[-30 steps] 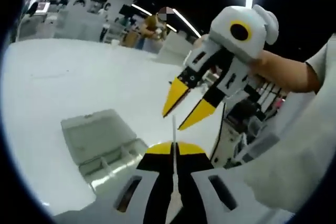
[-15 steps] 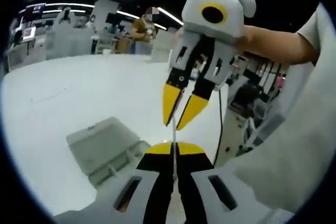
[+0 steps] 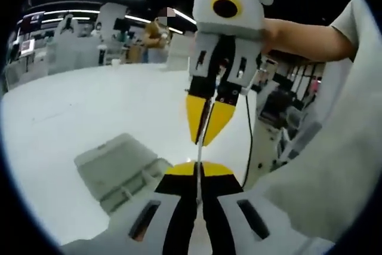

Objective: Insert the divider into the dual guide fixture by aligning both edges with the guide slots and pushing it downward to the bottom, including one-sided entry, uneven engagement, binding, and posture correction.

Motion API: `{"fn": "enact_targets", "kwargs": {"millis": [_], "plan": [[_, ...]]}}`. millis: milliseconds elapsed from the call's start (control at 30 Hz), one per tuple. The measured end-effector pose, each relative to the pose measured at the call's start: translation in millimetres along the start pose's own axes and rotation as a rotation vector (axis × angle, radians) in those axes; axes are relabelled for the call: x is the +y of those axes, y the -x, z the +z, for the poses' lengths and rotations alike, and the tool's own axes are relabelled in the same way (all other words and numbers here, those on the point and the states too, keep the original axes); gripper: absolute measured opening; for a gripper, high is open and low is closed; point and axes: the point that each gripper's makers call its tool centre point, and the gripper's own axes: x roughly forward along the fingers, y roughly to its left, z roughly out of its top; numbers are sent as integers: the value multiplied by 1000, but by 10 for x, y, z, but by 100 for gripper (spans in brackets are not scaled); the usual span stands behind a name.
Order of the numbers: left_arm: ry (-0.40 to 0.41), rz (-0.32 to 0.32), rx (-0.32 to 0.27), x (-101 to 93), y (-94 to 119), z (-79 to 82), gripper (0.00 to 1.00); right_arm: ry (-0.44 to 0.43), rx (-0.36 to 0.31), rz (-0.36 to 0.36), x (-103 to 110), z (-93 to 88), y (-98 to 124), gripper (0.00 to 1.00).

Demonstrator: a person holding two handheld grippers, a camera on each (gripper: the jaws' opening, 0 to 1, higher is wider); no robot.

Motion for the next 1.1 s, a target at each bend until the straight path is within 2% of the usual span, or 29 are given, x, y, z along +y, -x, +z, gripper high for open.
{"fn": "enact_targets", "kwargs": {"millis": [133, 233, 367, 433, 600, 633, 867, 1100], "plan": [[9, 0, 6, -3, -23, -30, 0, -39, 27, 3, 36, -2, -25, 0], [29, -2, 8, 3, -31, -53, 2, -120, 37, 5, 56, -11, -24, 0], [43, -3, 8, -2, -47, -61, 4, -169, 43, 7, 42, -23, -25, 0], [45, -5, 6, -3, -58, -63, 4, -238, 42, 6, 48, -25, -16, 0], [37, -10, 13, -19, -81, -71, 5, -254, 46, 1, 44, -38, -15, 0], [37, -9, 15, -19, -84, -73, 5, -296, 43, -5, 39, -34, -20, 0], [48, -5, 25, 1, -87, -96, 6, -321, 26, -18, 24, -17, -38, 0], [40, 2, 47, -20, -102, -185, 5, -278, 41, -17, 63, -14, -102, 0]]}}
